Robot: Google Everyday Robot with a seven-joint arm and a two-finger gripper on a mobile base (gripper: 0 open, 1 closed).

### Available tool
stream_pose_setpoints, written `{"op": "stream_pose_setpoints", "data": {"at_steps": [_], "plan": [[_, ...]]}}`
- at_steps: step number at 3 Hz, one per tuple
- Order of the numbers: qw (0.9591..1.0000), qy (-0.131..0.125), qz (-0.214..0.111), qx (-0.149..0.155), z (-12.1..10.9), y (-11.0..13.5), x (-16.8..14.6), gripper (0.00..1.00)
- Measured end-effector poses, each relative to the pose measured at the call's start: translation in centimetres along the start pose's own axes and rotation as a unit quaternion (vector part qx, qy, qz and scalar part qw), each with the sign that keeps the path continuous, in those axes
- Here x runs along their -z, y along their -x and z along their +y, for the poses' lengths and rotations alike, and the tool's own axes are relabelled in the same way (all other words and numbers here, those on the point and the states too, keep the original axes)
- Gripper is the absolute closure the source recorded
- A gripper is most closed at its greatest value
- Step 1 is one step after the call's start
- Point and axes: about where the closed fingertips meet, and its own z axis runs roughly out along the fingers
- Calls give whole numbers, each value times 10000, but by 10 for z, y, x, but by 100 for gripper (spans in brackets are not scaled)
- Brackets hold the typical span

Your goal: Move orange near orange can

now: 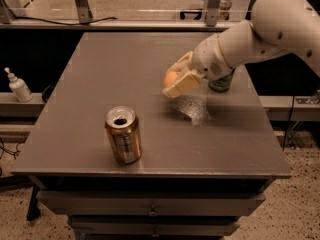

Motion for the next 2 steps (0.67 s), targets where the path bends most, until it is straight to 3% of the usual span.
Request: {"op": "stream_pose_setpoints", "data": {"at_steps": [2], "plan": [[9995, 255, 183, 55, 55, -44, 44, 100]]}}
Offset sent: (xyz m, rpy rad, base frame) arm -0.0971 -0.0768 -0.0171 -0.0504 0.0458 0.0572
